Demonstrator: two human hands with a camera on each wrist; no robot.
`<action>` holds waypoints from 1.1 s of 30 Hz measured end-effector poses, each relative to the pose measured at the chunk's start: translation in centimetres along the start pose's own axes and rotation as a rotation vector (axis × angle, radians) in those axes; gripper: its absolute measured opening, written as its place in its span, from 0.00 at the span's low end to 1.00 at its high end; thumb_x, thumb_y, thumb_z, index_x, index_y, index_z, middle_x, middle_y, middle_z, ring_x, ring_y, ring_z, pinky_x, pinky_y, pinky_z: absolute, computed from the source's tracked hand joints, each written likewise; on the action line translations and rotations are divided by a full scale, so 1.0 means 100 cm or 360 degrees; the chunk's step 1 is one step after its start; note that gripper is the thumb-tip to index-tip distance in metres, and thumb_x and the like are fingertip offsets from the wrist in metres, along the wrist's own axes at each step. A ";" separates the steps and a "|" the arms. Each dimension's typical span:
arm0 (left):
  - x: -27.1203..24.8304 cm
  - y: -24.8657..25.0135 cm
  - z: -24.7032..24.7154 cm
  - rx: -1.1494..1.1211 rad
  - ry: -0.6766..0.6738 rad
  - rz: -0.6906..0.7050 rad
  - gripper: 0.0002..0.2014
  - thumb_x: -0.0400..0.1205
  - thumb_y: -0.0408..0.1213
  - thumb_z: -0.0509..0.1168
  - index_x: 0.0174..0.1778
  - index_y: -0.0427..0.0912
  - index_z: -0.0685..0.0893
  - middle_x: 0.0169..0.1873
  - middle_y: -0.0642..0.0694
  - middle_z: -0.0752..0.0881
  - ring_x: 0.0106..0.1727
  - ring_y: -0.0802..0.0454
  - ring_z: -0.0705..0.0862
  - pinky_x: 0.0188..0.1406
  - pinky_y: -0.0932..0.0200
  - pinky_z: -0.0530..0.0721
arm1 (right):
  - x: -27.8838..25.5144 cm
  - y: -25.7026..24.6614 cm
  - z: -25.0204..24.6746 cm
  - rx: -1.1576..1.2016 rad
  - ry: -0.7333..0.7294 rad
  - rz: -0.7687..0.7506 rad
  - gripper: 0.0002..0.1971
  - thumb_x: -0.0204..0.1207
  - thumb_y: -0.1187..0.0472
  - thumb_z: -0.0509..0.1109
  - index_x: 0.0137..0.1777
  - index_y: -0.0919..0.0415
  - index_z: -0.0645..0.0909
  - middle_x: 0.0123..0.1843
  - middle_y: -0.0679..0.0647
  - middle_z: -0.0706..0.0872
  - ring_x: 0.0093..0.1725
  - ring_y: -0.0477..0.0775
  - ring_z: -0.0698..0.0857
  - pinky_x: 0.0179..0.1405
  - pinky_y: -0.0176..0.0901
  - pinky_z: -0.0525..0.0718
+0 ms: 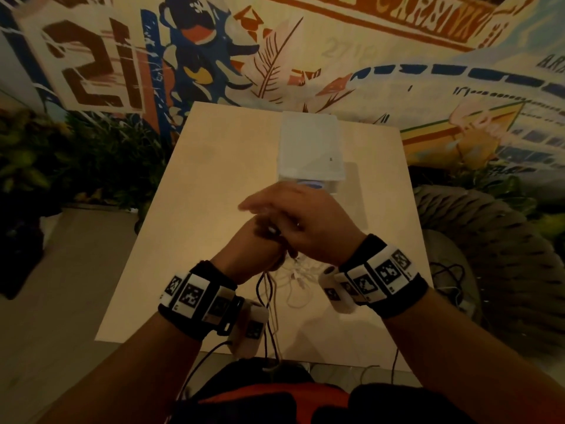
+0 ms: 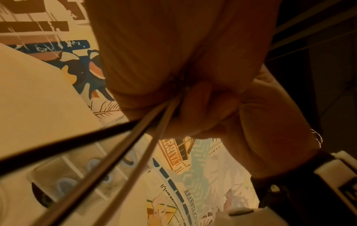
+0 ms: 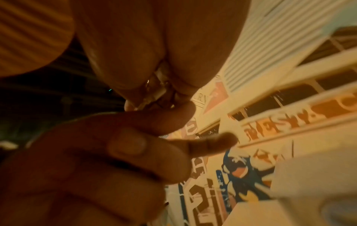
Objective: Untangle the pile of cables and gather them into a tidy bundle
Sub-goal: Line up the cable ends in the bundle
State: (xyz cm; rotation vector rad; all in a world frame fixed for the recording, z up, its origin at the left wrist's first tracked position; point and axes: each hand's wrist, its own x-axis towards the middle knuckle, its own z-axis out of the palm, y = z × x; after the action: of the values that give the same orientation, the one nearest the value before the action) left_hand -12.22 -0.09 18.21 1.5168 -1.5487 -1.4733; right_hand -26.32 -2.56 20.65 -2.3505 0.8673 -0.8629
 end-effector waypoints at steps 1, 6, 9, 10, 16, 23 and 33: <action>0.001 0.002 0.001 0.0026 -0.0022 0.0012 0.19 0.82 0.23 0.60 0.28 0.47 0.79 0.19 0.49 0.82 0.24 0.52 0.81 0.26 0.61 0.78 | 0.000 0.002 0.000 0.0106 0.0050 0.0038 0.19 0.83 0.75 0.63 0.67 0.57 0.84 0.62 0.51 0.88 0.60 0.41 0.87 0.59 0.35 0.84; 0.001 0.003 0.003 -0.0002 -0.0027 0.0086 0.16 0.82 0.30 0.60 0.27 0.43 0.77 0.19 0.43 0.77 0.22 0.47 0.74 0.29 0.51 0.72 | 0.006 0.004 0.012 0.0028 -0.0041 0.0178 0.16 0.87 0.69 0.62 0.69 0.55 0.84 0.62 0.50 0.88 0.62 0.45 0.85 0.62 0.45 0.83; 0.002 0.002 0.001 -0.0403 -0.0055 0.0125 0.12 0.84 0.33 0.61 0.35 0.47 0.82 0.21 0.46 0.71 0.24 0.48 0.62 0.27 0.50 0.60 | 0.007 0.004 0.005 0.0035 0.0184 0.0310 0.15 0.86 0.57 0.67 0.71 0.53 0.82 0.65 0.46 0.87 0.64 0.41 0.84 0.65 0.38 0.81; 0.004 0.002 0.000 -0.0479 -0.0063 0.0112 0.09 0.88 0.34 0.61 0.43 0.44 0.83 0.22 0.48 0.70 0.24 0.49 0.61 0.27 0.51 0.59 | 0.007 0.005 0.003 0.0035 0.0291 0.0416 0.17 0.85 0.52 0.68 0.72 0.51 0.81 0.67 0.44 0.86 0.66 0.38 0.83 0.67 0.36 0.80; 0.015 -0.002 -0.009 -0.0507 -0.0027 0.0108 0.09 0.91 0.38 0.61 0.59 0.36 0.80 0.21 0.52 0.69 0.23 0.52 0.60 0.27 0.52 0.58 | 0.001 0.013 0.004 0.0131 0.0192 0.0624 0.15 0.86 0.51 0.68 0.69 0.51 0.86 0.63 0.43 0.90 0.63 0.35 0.85 0.63 0.28 0.81; 0.017 -0.006 -0.009 -0.0539 -0.0204 0.0131 0.11 0.90 0.34 0.60 0.41 0.41 0.73 0.23 0.51 0.70 0.23 0.54 0.62 0.25 0.58 0.63 | -0.001 0.016 0.004 0.0503 -0.0002 0.0625 0.21 0.92 0.54 0.57 0.82 0.49 0.72 0.79 0.49 0.79 0.79 0.40 0.75 0.80 0.46 0.74; 0.022 -0.008 -0.006 -0.0536 -0.0142 0.0129 0.19 0.91 0.38 0.58 0.33 0.40 0.71 0.22 0.48 0.66 0.24 0.51 0.56 0.26 0.54 0.57 | 0.000 0.020 -0.008 0.0253 -0.0107 0.0651 0.30 0.89 0.51 0.62 0.88 0.48 0.59 0.87 0.47 0.67 0.85 0.43 0.64 0.85 0.51 0.67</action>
State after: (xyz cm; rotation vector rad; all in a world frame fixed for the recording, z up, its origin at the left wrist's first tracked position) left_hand -11.90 -2.15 16.94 1.1954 -1.3121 -1.6746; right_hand -27.64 -4.13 19.94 -1.9566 1.1516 -0.6513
